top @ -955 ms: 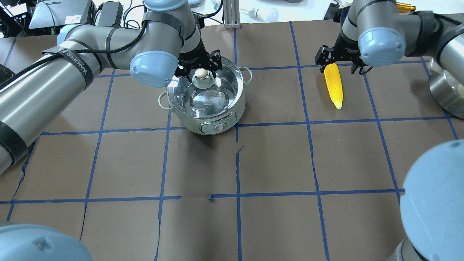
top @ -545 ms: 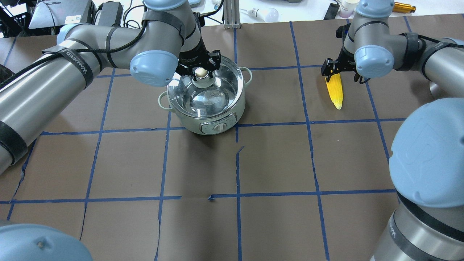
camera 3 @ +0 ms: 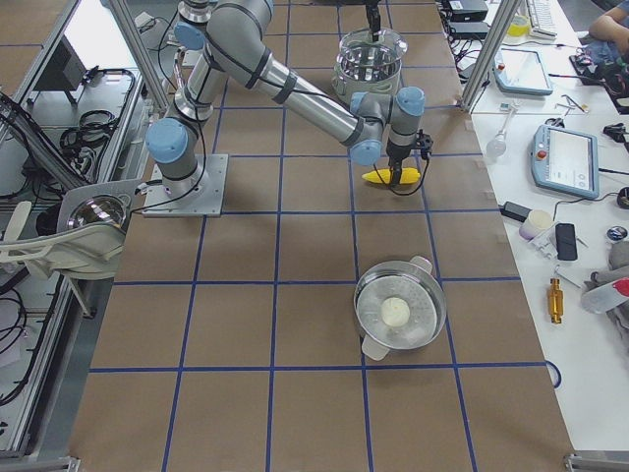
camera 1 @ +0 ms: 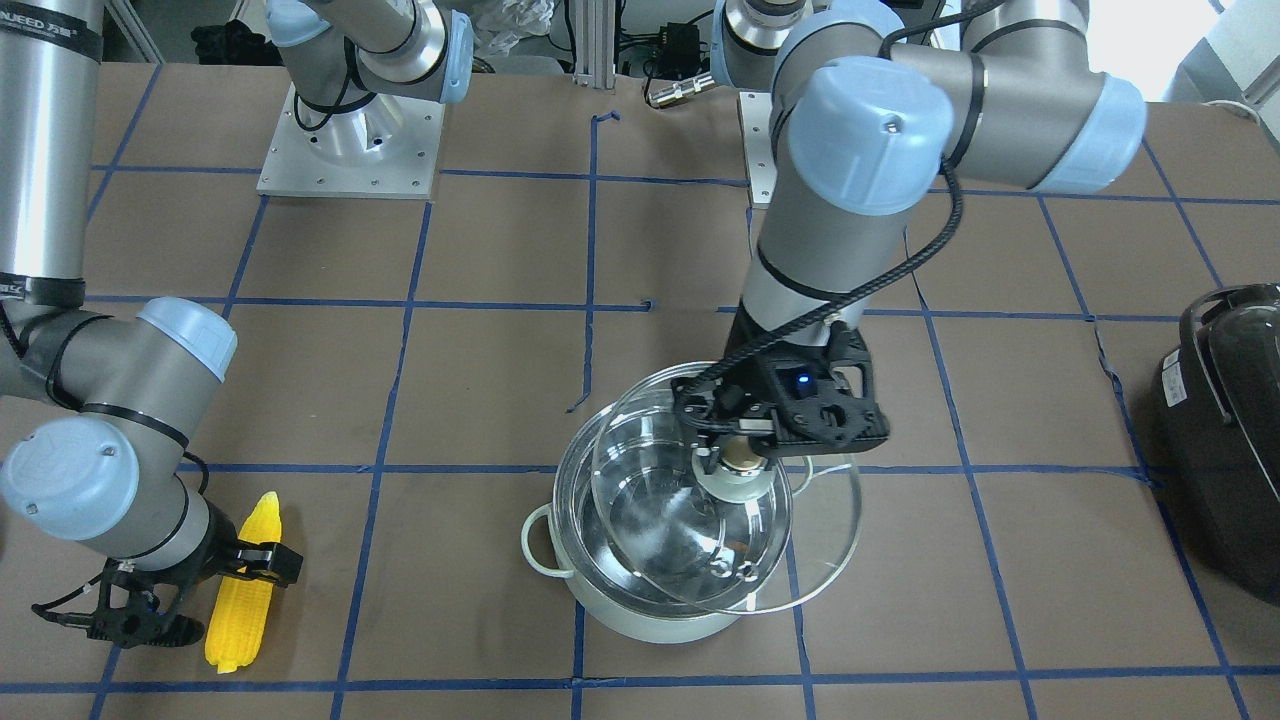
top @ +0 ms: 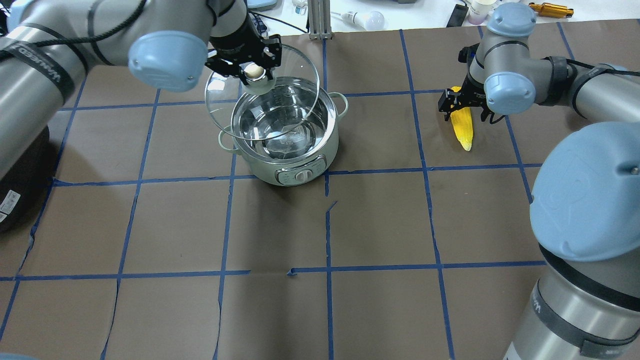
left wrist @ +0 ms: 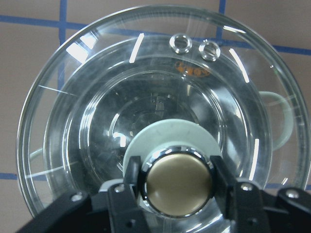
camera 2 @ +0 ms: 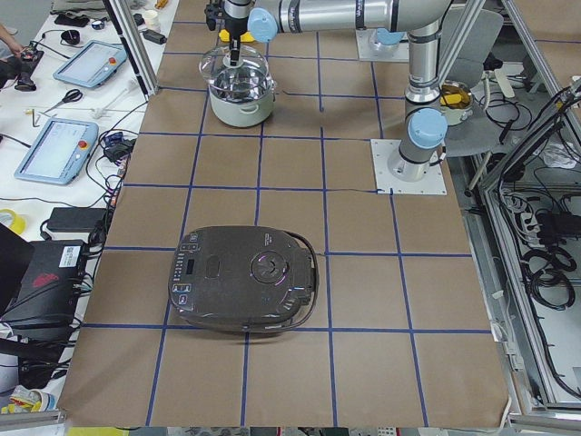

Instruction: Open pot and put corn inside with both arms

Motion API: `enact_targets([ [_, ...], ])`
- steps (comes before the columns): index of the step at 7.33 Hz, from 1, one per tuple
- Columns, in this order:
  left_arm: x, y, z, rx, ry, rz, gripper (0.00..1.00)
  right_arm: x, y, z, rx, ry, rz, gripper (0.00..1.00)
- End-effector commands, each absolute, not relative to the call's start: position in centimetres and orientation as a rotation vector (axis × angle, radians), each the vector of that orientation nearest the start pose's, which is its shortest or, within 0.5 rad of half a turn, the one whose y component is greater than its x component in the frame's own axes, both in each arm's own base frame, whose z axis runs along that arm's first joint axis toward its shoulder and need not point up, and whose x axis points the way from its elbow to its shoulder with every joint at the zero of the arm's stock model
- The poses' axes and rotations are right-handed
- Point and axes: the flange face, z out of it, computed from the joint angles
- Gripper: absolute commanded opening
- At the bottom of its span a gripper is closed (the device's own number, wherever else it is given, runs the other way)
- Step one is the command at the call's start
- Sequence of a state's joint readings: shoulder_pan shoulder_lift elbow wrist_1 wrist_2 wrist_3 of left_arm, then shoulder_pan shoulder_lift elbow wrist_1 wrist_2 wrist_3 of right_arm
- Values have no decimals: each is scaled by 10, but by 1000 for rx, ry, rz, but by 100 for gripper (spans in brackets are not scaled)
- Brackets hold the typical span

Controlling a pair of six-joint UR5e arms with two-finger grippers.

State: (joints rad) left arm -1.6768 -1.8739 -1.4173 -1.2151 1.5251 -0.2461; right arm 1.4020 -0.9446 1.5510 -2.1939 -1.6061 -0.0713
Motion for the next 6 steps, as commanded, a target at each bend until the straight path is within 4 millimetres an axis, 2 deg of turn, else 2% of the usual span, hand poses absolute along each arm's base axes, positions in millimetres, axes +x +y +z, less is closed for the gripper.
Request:
enact_targets([
  [1, -53, -629, 436, -219, 3158, -228, 0, 15, -684, 176, 156, 3177, -7, 36],
  [2, 29, -629, 400, -160, 3162, -142, 0, 15, -685, 180, 159, 3170, -18, 5],
  [3, 96, -618, 361, -116, 3169, -132, 0, 15, -688, 187, 142, 3171, -42, 0],
  [4, 108, -606, 321, -86, 3158, -157, 0, 15, -689, 198, 135, 3170, -72, 0],
  [5, 103, -593, 278, -56, 3151, -184, 0, 16, -697, 226, 155, 3172, -152, 0],
  [6, 99, -584, 249, -58, 3154, -179, 0, 27, -699, 265, 137, 3170, -209, 0],
])
